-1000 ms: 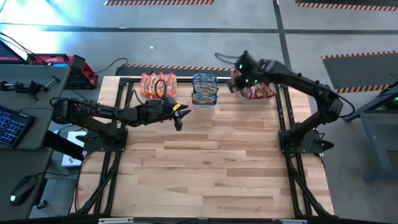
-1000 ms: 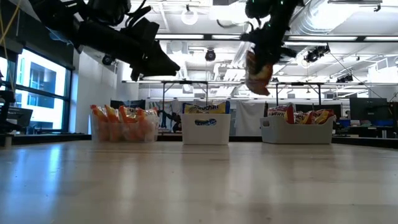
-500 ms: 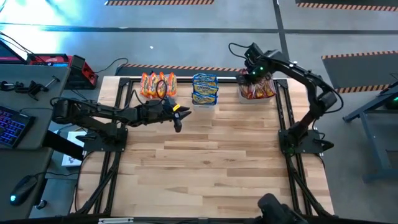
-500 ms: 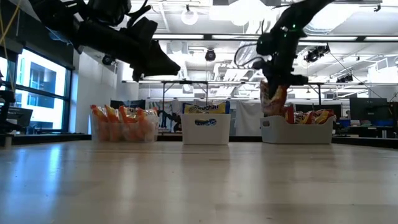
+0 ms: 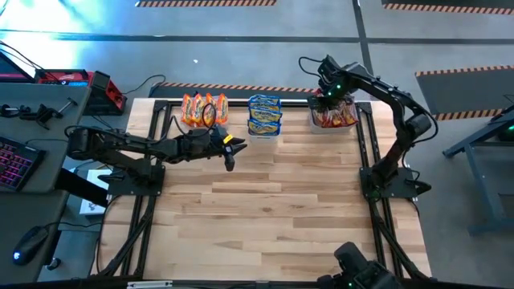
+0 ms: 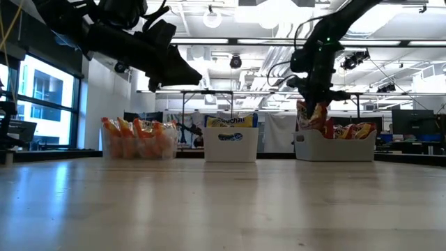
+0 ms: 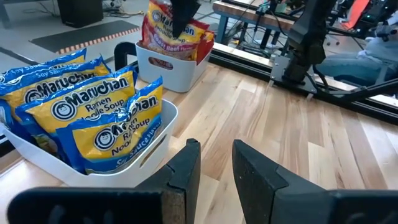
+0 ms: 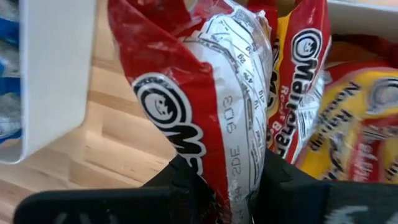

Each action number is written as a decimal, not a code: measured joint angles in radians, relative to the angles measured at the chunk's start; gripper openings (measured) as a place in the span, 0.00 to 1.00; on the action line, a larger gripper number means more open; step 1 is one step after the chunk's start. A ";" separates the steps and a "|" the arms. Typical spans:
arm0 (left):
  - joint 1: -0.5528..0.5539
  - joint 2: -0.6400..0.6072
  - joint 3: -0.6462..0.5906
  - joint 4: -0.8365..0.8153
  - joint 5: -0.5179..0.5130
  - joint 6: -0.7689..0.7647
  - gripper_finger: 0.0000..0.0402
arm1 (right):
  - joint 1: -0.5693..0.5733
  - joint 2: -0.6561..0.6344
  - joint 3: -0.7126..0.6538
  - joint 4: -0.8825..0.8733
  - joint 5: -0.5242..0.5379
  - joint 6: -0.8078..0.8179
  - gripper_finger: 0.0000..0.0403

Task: Sort Maruchan noodles
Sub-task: Put the red noodle pack into the gray bin, then return to Home Position

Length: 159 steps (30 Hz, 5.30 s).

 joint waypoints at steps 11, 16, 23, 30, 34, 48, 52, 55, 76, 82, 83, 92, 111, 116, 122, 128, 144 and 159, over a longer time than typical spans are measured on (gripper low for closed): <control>0.000 0.000 0.000 -0.004 0.000 0.000 0.20 | 0.000 0.091 0.002 0.001 -0.001 -0.031 0.17; 0.000 0.000 0.000 -0.007 0.000 0.000 0.20 | 0.000 0.116 0.002 0.014 0.014 -0.059 0.17; 0.000 0.000 0.000 -0.007 0.000 0.000 0.20 | 0.004 0.117 0.000 0.028 0.087 -0.104 0.20; 0.000 0.000 0.000 -0.007 0.000 0.000 0.20 | 0.030 0.118 0.107 -0.079 0.233 -0.132 0.43; 0.000 0.000 0.000 -0.007 0.000 0.000 0.20 | 0.051 0.118 0.211 -0.155 0.304 -0.111 0.52; 0.000 0.000 0.001 -0.029 0.000 0.001 0.20 | 0.087 0.116 0.044 -0.066 0.295 -0.093 0.07; 0.000 0.000 0.001 -0.029 0.000 0.001 0.20 | 0.086 0.115 -0.002 0.026 0.290 -0.103 0.04; 0.000 0.000 0.001 -0.029 0.000 0.001 0.20 | 0.085 0.114 -0.016 0.081 0.269 -0.103 0.05; 0.000 0.000 0.001 -0.029 0.000 0.001 0.20 | 0.089 0.115 0.131 0.006 0.336 -0.127 0.31; 0.000 0.000 0.001 -0.029 0.000 0.001 0.20 | 0.072 0.115 0.044 0.131 0.340 -0.147 0.04; 0.000 0.000 0.001 -0.029 0.000 0.000 0.20 | 0.072 0.115 0.039 0.154 0.355 -0.153 0.02; 0.000 0.000 0.001 -0.029 0.000 0.012 0.20 | 0.082 0.116 0.120 0.158 0.382 -0.202 0.31; 0.133 -0.016 -0.172 0.320 0.412 0.045 0.01 | 0.327 -0.432 -0.629 1.056 0.254 -0.408 0.07; 0.147 -0.092 -0.190 0.252 0.450 0.101 0.00 | 0.463 -0.585 -0.946 1.488 0.219 -0.432 0.04; 0.146 -0.272 -0.235 0.151 0.473 0.150 0.00 | 0.594 -0.762 -1.166 1.623 0.221 -0.431 0.01; 0.146 -0.431 -0.346 0.160 0.466 0.140 0.00 | 0.720 -0.954 -1.277 1.604 0.284 -0.451 0.00; 0.151 -0.900 -0.444 -0.231 0.377 0.123 0.00 | 0.837 -1.507 -1.382 1.197 0.293 -0.444 0.00; 0.157 -1.288 -0.521 -0.485 0.119 0.172 0.00 | 0.804 -1.662 -1.382 1.109 0.304 -0.459 0.00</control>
